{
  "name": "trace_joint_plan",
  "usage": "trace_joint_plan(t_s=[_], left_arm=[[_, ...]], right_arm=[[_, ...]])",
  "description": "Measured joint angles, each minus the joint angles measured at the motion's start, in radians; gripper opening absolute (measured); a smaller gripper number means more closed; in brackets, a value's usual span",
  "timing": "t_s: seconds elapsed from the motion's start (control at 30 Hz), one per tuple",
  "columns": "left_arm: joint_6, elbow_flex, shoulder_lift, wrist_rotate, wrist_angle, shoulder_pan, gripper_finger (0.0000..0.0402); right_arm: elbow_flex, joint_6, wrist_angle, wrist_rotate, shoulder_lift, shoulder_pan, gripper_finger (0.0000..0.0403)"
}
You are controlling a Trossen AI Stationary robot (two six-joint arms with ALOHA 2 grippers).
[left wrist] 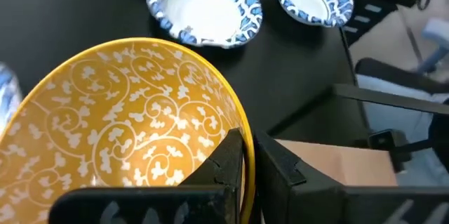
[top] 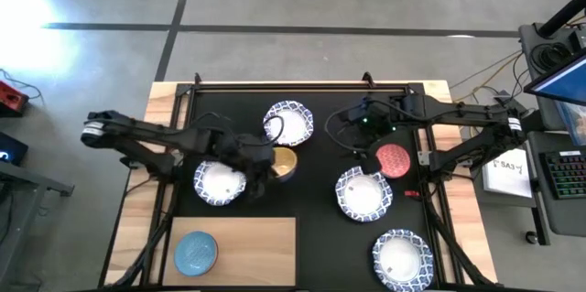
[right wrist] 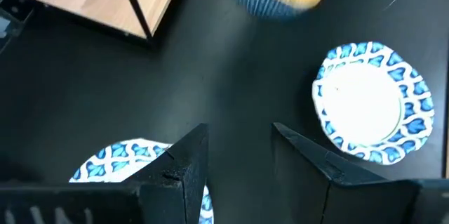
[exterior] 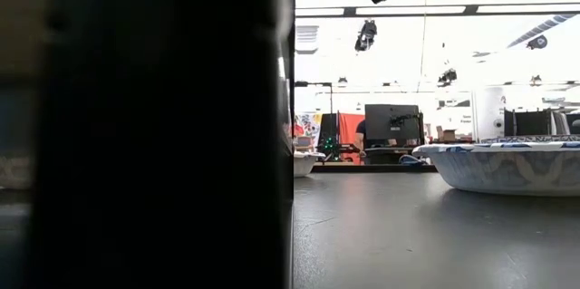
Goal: Place and stack bowls onto a shelf
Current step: Stack the yellow bowl on top of the light blue bowl on the shelf
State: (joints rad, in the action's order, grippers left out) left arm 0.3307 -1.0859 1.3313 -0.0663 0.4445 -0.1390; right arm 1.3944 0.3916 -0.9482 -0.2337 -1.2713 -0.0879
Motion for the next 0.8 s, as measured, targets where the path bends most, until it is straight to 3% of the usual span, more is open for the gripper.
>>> trace_joint_plan(t_s=[0.17, 0.27, 0.47, 0.63, 0.8], left_arm=[[0.212, 0.0, -0.092, 0.145, 0.155, -0.108, 0.0008], [0.322, 0.0, -0.133, 0.176, 0.248, -0.19, 0.0008], [0.538, -0.011, -0.17, 0.244, 0.279, -0.384, 0.0008], [0.745, -0.107, -0.132, 0.34, 0.361, -0.529, 0.0008], [0.907, -0.278, -0.012, 0.398, 0.611, -0.651, 0.0009]], right_arm=[[-0.003, 0.0, -0.013, 0.0, 0.0, 0.0, 0.0138], [-0.003, 0.001, -0.014, 0.0, 0.0, 0.0, 0.0136], [-0.003, 0.001, -0.014, 0.0, 0.0, 0.0, 0.0139], [-0.003, -0.002, -0.014, -0.001, 0.0, 0.0, 0.0139], [-0.003, -0.045, -0.014, -0.001, 0.0, 0.0, 0.0139]])
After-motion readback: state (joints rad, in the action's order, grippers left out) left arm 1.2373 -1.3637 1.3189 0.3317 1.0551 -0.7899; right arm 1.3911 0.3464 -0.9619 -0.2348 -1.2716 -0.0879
